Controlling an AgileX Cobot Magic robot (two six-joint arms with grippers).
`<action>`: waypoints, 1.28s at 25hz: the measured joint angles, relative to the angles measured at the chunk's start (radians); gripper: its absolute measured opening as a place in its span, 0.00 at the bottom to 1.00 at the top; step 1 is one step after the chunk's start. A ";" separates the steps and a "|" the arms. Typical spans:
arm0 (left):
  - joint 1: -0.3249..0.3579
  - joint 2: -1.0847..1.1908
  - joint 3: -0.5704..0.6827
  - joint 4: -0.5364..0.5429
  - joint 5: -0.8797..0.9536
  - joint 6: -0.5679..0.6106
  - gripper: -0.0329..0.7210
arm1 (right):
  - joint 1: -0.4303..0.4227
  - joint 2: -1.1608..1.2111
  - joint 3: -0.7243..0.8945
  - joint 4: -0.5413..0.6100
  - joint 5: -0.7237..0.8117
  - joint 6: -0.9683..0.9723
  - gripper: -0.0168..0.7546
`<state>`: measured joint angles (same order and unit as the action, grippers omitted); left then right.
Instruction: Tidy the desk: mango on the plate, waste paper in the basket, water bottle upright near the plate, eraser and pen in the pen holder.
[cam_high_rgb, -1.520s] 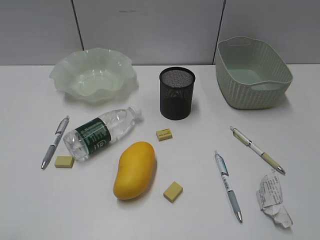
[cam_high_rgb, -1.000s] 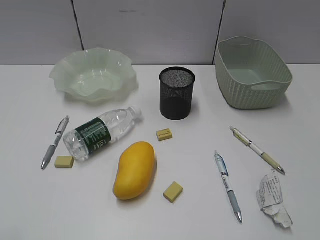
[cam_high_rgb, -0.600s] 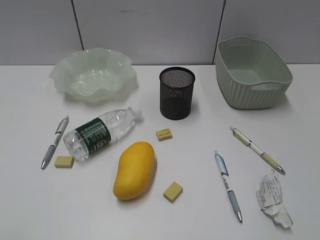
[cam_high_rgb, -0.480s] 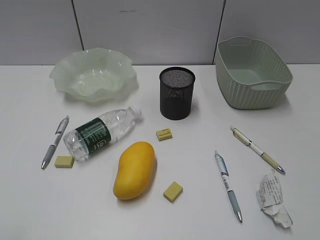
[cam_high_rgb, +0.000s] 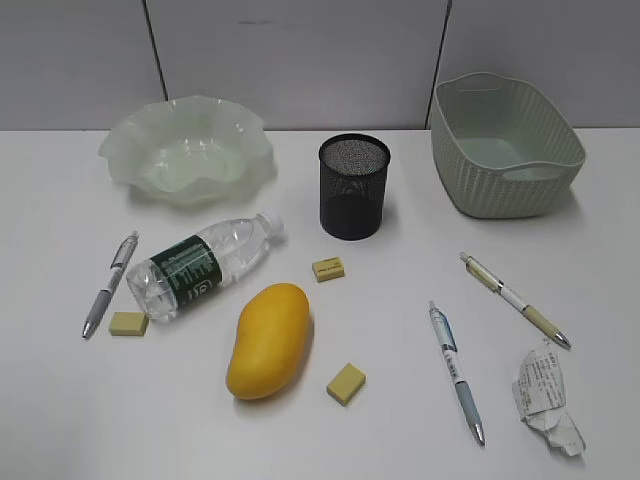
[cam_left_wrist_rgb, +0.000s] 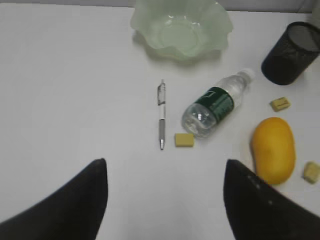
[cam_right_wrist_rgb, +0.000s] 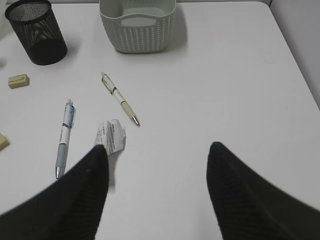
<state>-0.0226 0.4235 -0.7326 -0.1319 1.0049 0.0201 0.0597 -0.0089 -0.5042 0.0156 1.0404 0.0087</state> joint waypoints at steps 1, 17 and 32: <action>0.000 0.033 -0.012 -0.033 -0.001 0.000 0.77 | 0.000 0.000 0.000 0.000 0.000 0.000 0.66; -0.019 0.321 -0.048 -0.349 -0.006 0.087 0.75 | 0.000 0.000 0.000 0.000 0.000 0.000 0.66; -0.410 0.582 -0.048 -0.352 -0.202 0.093 0.74 | 0.000 0.000 0.000 0.000 0.000 0.000 0.66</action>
<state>-0.4329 1.0054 -0.7801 -0.4841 0.8029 0.1127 0.0597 -0.0089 -0.5042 0.0156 1.0404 0.0087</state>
